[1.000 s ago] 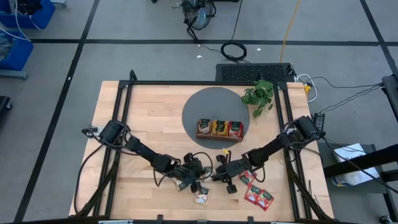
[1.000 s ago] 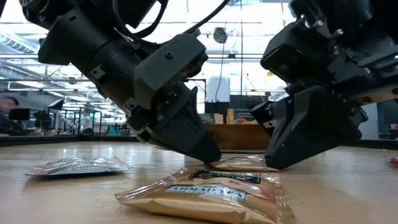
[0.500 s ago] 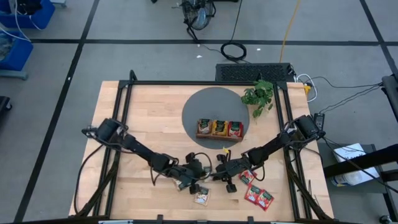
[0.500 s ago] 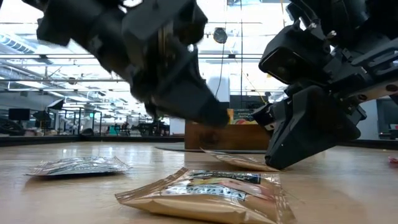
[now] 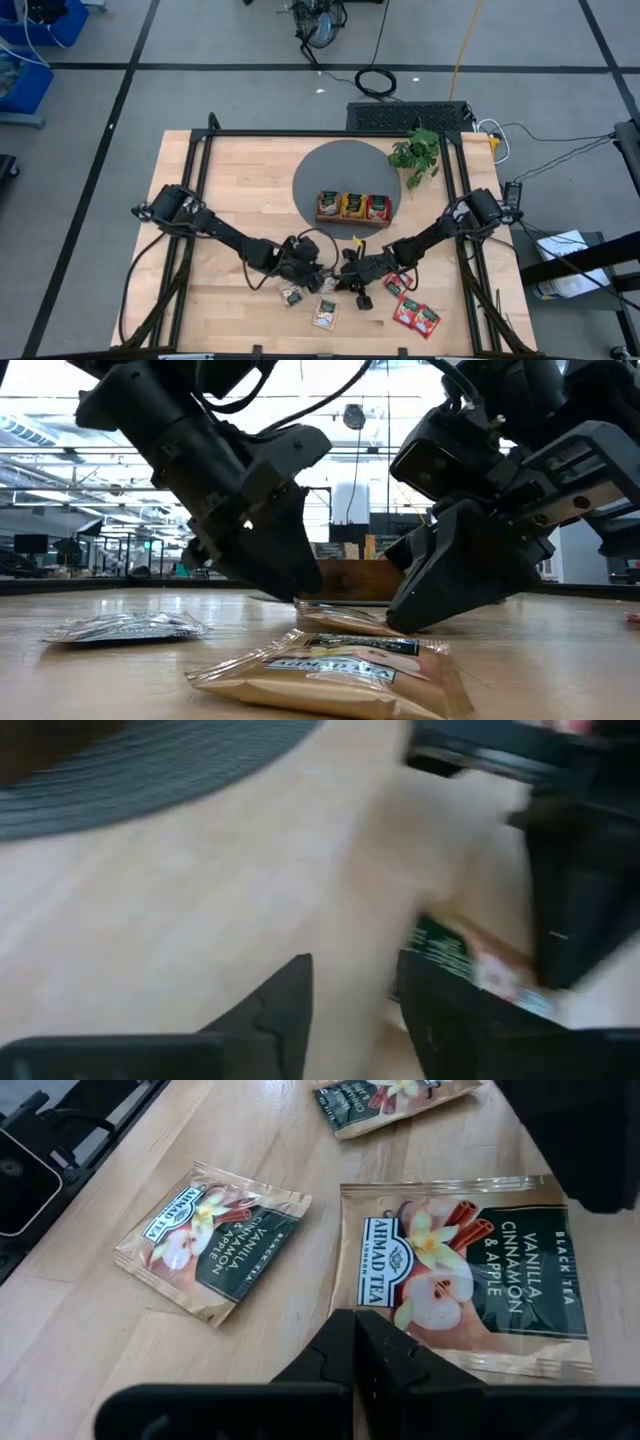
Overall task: Pick & Place Tea
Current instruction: Put the brown tea bag into the left section of the wooden organiser
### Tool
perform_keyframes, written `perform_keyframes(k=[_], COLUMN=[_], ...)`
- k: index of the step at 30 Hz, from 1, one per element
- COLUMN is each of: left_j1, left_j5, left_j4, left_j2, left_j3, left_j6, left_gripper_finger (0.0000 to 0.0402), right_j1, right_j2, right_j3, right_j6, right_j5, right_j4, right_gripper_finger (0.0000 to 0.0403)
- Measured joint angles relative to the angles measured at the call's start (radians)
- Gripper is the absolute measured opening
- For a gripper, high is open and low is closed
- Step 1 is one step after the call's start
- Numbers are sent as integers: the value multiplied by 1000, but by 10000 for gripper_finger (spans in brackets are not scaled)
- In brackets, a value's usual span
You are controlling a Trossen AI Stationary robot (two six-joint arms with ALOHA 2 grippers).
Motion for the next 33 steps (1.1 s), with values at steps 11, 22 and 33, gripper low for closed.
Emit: perform_keyframes(k=[11,22,33], left_j1=[26,18,6], left_j5=[147,141,218], left_j4=[-14,96,95], left_j2=[-9,35,47], left_j3=[1,2,3], left_j6=[-94,-86,-47], left_gripper_finger=[252,255,223], right_j1=[0,-6,-10], right_j2=[1,2,2], right_j3=[0,-1,-1], right_j6=[1,-6,-6], right_j5=[2,1,3], right_j4=[-2,0,-3], right_gripper_finger=[0,0,0])
